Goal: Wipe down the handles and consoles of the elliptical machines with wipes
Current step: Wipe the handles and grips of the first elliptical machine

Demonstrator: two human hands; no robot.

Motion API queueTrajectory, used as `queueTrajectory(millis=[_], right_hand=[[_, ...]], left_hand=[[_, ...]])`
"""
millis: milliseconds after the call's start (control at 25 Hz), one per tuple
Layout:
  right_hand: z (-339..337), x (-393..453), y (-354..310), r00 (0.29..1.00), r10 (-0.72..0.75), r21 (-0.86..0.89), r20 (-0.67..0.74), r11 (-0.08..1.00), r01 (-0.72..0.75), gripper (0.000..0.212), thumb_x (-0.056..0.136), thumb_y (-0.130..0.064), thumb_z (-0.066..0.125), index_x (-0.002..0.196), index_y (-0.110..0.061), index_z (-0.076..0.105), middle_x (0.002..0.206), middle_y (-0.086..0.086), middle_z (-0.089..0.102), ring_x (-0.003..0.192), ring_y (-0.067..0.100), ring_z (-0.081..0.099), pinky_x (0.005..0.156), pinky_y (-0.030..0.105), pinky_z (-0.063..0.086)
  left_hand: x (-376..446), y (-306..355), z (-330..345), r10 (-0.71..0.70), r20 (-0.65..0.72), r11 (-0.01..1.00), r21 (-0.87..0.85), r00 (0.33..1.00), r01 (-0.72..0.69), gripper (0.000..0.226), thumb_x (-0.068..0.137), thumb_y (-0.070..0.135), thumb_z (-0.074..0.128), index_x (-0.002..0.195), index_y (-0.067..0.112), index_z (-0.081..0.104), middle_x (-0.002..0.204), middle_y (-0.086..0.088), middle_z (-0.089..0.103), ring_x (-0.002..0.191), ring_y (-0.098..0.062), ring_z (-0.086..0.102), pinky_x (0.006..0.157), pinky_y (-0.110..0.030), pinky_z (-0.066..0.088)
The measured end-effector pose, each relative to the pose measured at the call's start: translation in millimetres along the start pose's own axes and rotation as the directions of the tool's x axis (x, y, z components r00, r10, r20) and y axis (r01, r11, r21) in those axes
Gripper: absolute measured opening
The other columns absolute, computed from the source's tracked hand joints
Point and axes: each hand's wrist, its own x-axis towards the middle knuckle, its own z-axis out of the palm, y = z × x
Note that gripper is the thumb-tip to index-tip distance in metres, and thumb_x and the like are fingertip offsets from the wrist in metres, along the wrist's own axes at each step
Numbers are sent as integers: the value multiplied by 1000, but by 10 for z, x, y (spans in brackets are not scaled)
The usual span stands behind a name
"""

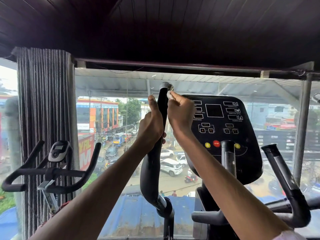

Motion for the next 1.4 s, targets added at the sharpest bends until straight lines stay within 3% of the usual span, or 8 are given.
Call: queueTrajectory(millis=[240,320,440,640,760,840,1120,1400], right_hand=[[-144,-222,109,1000,-15,21,25,1000,14,21,93,-15,62,106,-9,78,97,-1,78,85,-2,67,81,18,56],[-15,-17,129,997,73,28,-34,997,-72,23,88,-21,63,81,-5,77,68,12,72,62,5,55,66,37,58],[123,201,111,985,140,7,-100,990,-140,31,87,-19,64,62,-1,64,50,10,48,55,15,38,56,35,40],[-75,-164,193,1000,26,28,16,999,-26,19,93,-25,65,100,-14,79,75,-1,76,63,-2,65,68,26,58],[-134,-133,277,997,33,98,76,994,-40,9,88,-30,69,83,-31,77,73,10,75,70,22,74,77,54,60],[-89,44,294,998,36,77,45,996,-40,14,85,-31,68,73,-27,76,65,11,72,63,17,67,70,58,58],[-296,-508,265,962,-271,-39,-25,962,270,21,90,-3,72,110,-4,76,102,4,78,92,4,73,80,16,57],[-245,-370,209,965,-260,-68,-40,964,257,20,91,-10,72,109,-3,75,99,6,78,89,8,73,80,30,61]], left_hand=[[-6,-8,-1,67,-16,996,61,998,-66,118,70,86,-9,126,4,54,73,-23,64,48,-30,64,46,-34,54],[-43,2,-1,46,-21,998,46,999,-45,106,78,81,-6,115,6,59,72,-22,63,46,-26,62,43,-30,50],[-84,24,-4,1,-32,1000,11,999,-1,95,88,76,-2,93,5,62,65,-22,61,40,-24,59,40,-26,45],[-60,-2,-10,-9,-15,1000,3,1000,9,94,89,76,-1,96,6,63,66,-22,62,45,-26,61,44,-28,48],[-79,-52,-2,74,-15,992,99,997,-72,111,72,88,-3,122,8,56,97,-27,66,80,-38,68,73,-47,58],[-143,-117,-6,99,-50,978,191,994,-88,111,66,89,-3,122,11,53,104,-24,64,92,-39,66,85,-53,53],[-381,-291,-121,-156,12,988,23,988,155,79,98,64,16,103,-5,54,61,-26,65,43,-38,64,43,-29,49],[-501,-204,-127,-161,35,985,-59,986,163,78,101,57,17,93,-11,55,53,-24,59,39,-34,59,40,-29,47]])
